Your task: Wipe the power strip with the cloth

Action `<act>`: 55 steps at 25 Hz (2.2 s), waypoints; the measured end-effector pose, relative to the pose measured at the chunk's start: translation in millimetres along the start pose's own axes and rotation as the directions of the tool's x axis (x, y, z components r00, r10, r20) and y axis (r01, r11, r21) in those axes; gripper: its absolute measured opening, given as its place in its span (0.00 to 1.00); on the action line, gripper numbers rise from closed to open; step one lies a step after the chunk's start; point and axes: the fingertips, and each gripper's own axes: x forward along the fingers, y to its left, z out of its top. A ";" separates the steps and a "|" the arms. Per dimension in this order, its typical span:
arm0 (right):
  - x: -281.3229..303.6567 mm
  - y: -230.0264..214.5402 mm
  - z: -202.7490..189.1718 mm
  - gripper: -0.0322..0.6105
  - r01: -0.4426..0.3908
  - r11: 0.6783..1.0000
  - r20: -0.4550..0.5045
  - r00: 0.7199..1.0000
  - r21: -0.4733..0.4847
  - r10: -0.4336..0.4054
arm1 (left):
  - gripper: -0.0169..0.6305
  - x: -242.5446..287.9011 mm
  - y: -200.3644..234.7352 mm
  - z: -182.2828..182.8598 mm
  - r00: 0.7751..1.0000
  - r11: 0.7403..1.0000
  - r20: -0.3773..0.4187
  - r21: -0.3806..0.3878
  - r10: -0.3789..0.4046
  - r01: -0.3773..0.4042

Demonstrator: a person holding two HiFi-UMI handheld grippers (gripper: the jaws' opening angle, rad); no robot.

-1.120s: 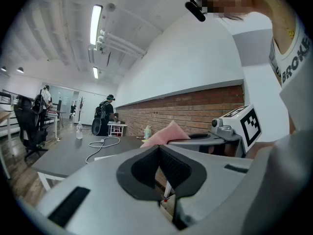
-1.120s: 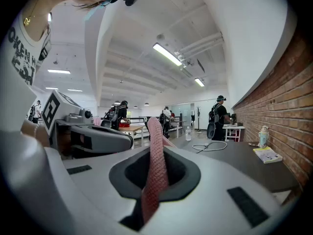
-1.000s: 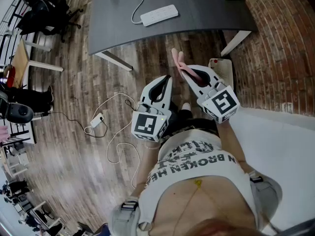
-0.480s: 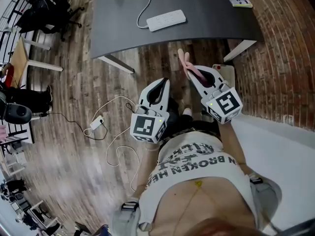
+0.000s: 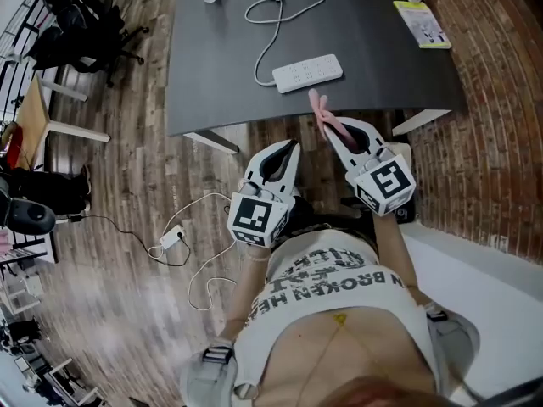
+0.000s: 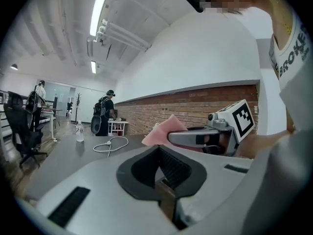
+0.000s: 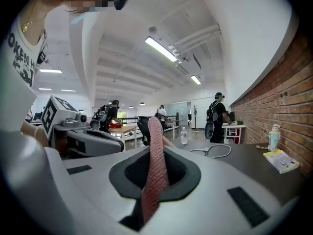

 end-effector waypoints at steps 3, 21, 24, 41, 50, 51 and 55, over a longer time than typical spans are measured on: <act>31.7 -4.9 3.4 0.08 0.001 1.000 0.001 1.000 0.000 -0.001 | 0.04 8.7 23.6 1.7 1.000 1.000 -0.007 0.005 -0.022 0.022; 164.4 -73.2 13.1 0.08 -0.106 0.994 -0.077 0.991 -0.010 0.105 | 0.04 90.4 135.7 20.9 0.999 0.998 -0.003 -0.041 0.039 -0.039; 183.7 -89.1 23.8 0.08 -0.154 0.988 -0.077 0.985 -0.019 0.152 | 0.04 110.0 151.4 35.2 0.997 0.997 0.019 -0.049 0.068 -0.067; 222.5 -155.4 13.9 0.08 -0.275 0.961 -0.131 0.954 -0.022 0.269 | 0.04 192.6 180.8 38.9 0.990 0.988 -0.011 -0.063 0.142 -0.143; 226.7 -170.5 -17.8 0.08 -0.314 0.949 -0.180 0.935 -0.014 0.307 | 0.04 208.5 192.3 11.6 0.975 0.975 -0.076 -0.056 0.209 -0.214; 227.7 -169.6 -23.0 0.08 -0.316 0.949 -0.193 0.932 -0.015 0.307 | 0.04 208.1 193.6 7.4 0.975 0.976 -0.087 -0.054 0.207 -0.212; 238.0 -165.7 -44.0 0.08 -0.318 0.948 -0.248 0.920 -0.017 0.304 | 0.04 206.8 201.0 -9.7 0.979 0.981 -0.116 -0.071 0.170 -0.179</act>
